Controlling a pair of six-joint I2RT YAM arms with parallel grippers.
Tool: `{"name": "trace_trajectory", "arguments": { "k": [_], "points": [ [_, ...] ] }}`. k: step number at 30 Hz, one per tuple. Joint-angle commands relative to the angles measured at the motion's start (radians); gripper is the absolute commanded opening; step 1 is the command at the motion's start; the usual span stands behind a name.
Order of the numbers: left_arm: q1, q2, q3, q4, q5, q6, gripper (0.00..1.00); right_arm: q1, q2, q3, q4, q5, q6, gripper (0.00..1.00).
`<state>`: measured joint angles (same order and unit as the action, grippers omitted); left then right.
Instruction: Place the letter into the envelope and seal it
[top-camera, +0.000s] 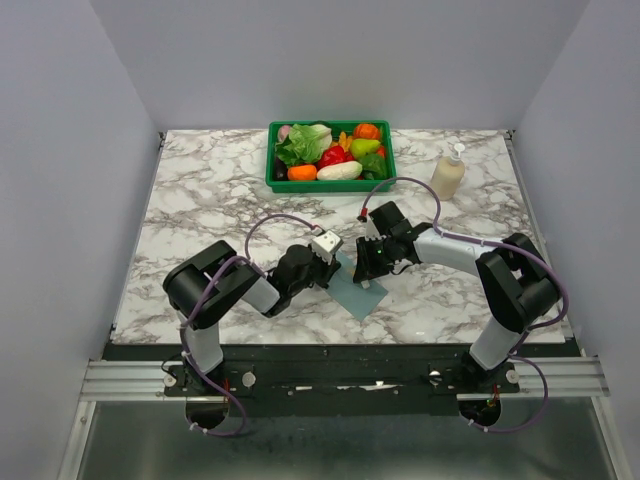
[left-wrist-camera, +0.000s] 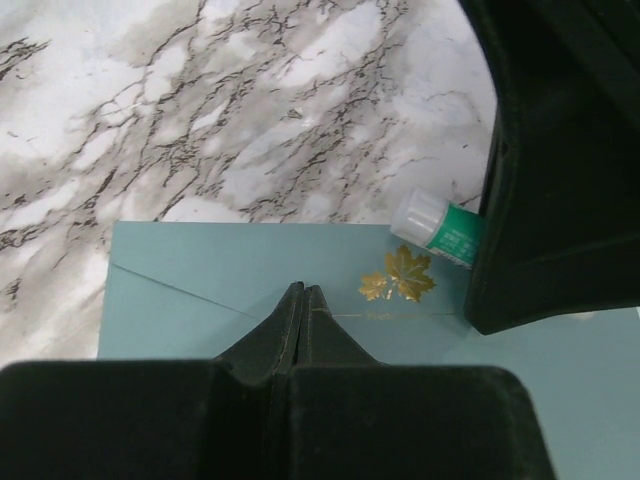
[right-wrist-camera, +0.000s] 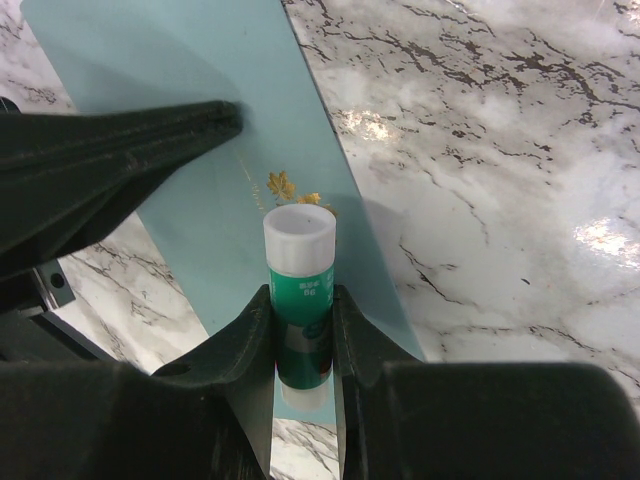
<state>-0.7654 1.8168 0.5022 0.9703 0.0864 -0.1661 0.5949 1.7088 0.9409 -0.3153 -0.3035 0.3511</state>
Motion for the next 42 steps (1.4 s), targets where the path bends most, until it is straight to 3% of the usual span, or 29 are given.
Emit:
{"name": "trace_trajectory", "arguments": {
  "k": [1, 12, 21, 35, 42],
  "points": [
    [-0.038, 0.047, -0.044, -0.019, -0.007, -0.019, 0.0, 0.006, 0.02, -0.036, -0.033, 0.038, -0.004, 0.01],
    [-0.069, 0.053, -0.085, 0.016, -0.017, -0.065, 0.0, 0.005, 0.02, -0.031, -0.033, 0.04, 0.002, 0.01],
    [-0.017, 0.029, -0.085, -0.004, -0.019, -0.024, 0.0, 0.005, 0.012, -0.036, -0.036, 0.044, 0.002, 0.01],
    [-0.146, 0.035, -0.067, -0.054, -0.048, -0.058, 0.0, 0.005, 0.017, -0.031, -0.034, 0.044, 0.002, 0.01],
    [-0.117, 0.01, -0.137, -0.004, -0.059, -0.081, 0.0, 0.005, 0.011, -0.033, -0.034, 0.049, 0.003, 0.01]
  ]
}}
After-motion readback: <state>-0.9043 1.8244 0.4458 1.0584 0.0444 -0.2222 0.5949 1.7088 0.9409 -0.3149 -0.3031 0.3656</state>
